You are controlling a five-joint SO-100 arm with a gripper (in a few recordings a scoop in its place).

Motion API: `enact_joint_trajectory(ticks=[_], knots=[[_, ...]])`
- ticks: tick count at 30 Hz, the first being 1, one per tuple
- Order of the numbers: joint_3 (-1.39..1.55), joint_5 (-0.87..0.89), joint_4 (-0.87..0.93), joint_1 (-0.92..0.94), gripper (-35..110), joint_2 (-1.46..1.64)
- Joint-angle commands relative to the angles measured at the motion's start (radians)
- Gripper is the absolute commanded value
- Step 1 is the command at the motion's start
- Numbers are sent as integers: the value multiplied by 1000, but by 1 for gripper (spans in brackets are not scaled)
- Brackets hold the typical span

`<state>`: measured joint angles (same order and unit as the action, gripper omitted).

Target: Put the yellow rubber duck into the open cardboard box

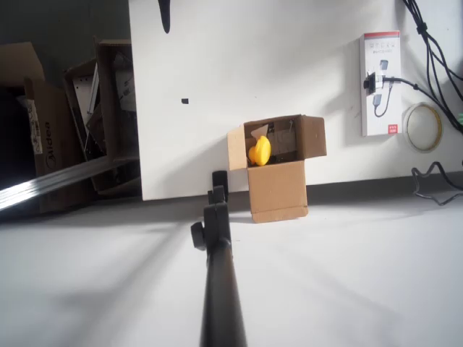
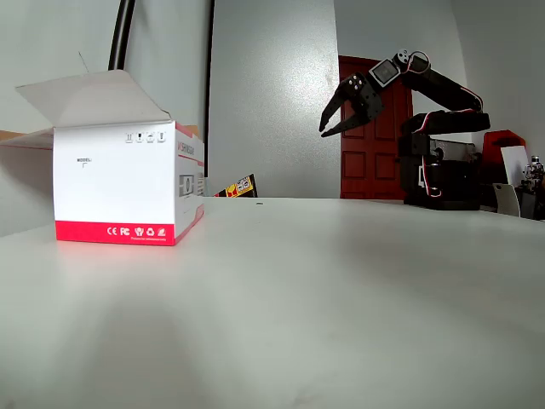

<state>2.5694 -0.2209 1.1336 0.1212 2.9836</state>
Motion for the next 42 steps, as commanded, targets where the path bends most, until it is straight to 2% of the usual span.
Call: enact_joint_trajectory(ticks=[1, 13, 29, 42], knots=[[60, -5, -18, -34, 1, 80], [279, -8, -54, -72, 1, 275], [486, 21, -103, -101, 0, 279], [486, 18, -103, -101, 0, 279]])
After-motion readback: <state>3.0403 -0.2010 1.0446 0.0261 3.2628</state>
